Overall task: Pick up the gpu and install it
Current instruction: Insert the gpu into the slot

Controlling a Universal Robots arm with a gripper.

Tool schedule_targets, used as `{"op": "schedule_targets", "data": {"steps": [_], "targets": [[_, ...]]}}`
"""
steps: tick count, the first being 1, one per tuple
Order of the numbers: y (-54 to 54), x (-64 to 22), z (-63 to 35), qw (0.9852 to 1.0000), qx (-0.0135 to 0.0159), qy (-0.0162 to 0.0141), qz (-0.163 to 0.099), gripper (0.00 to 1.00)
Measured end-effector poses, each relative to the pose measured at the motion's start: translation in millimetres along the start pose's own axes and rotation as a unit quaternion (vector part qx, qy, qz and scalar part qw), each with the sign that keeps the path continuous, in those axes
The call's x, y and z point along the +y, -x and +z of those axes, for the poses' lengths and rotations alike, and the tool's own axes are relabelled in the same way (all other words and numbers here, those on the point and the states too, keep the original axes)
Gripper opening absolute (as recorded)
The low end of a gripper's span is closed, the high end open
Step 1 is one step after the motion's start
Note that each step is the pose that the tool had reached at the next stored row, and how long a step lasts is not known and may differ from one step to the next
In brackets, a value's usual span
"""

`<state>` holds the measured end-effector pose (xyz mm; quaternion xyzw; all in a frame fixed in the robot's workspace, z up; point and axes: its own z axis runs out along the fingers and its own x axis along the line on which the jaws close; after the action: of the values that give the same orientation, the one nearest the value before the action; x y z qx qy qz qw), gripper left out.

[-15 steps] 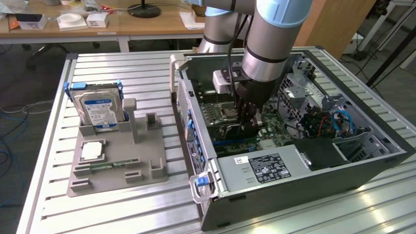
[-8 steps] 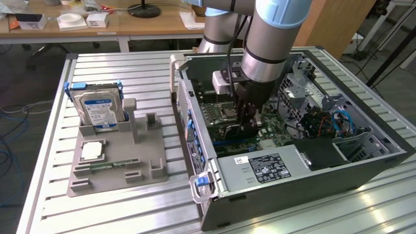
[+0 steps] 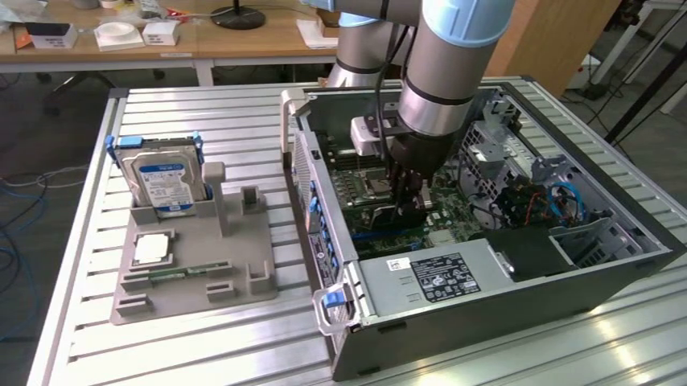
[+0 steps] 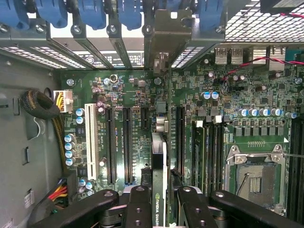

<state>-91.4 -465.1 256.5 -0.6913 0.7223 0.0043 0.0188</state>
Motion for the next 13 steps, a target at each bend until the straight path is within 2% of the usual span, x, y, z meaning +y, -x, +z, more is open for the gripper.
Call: {"op": "schedule_targets", "data": {"steps": [13], "targets": [[3.0, 0.1, 0.2, 1.0, -0.0002, 0.0004, -0.01, 0.26]]}}
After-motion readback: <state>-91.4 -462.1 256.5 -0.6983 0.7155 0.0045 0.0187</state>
